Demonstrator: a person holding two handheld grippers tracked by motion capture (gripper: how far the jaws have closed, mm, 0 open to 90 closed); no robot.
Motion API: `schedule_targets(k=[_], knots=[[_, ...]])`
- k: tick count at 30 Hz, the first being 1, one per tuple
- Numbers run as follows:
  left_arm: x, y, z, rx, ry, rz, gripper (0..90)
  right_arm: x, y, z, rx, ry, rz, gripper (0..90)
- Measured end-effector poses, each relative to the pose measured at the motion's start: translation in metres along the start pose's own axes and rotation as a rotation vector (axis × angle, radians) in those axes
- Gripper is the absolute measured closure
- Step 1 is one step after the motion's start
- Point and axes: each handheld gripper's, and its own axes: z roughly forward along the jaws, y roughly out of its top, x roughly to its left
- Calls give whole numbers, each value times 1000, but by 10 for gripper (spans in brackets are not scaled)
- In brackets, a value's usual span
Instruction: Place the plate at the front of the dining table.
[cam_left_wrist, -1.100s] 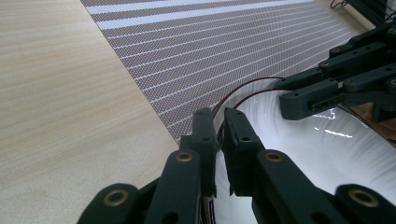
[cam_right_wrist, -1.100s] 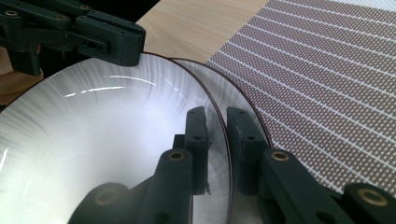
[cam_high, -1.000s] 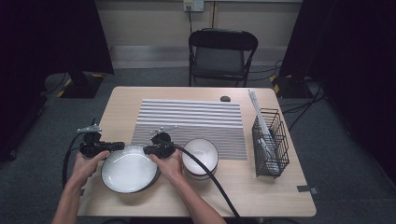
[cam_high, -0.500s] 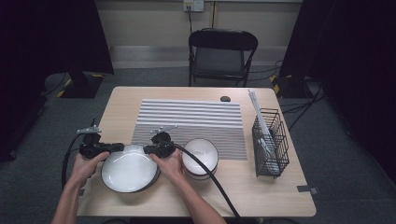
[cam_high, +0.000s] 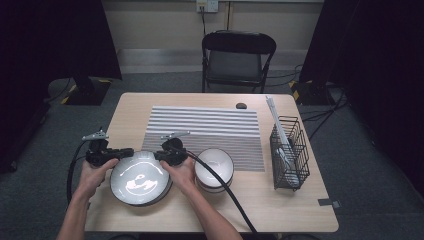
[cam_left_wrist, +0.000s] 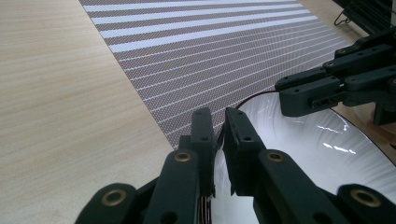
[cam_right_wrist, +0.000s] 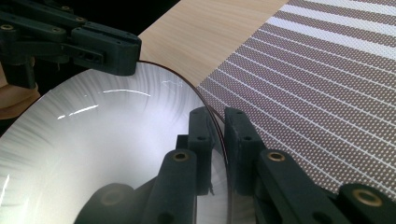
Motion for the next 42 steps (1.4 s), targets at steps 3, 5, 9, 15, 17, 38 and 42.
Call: schedule_targets(k=[3, 5, 9, 15, 17, 38, 42], knots=[[1, -2, 1, -4, -2, -5, 826, -2, 0, 0, 0, 9, 6, 829], [1, -2, 0, -2, 1, -11, 823, -2, -1, 0, 0, 10, 5, 830], [4, -8, -2, 19, -7, -32, 793, -2, 0, -1, 4, 11, 7, 833], [3, -9, -2, 38, -3, -20, 819, -3, -1, -1, 7, 15, 13, 835], [1, -8, -2, 39, 4, -11, 819, -3, -1, -1, 7, 12, 13, 835], [0, -4, 4, 24, 32, 15, 815, -1, 1, 0, -9, -57, 5, 796], [1, -4, 4, 24, 28, 12, 815, 2, -1, 2, 10, -65, -11, 757]])
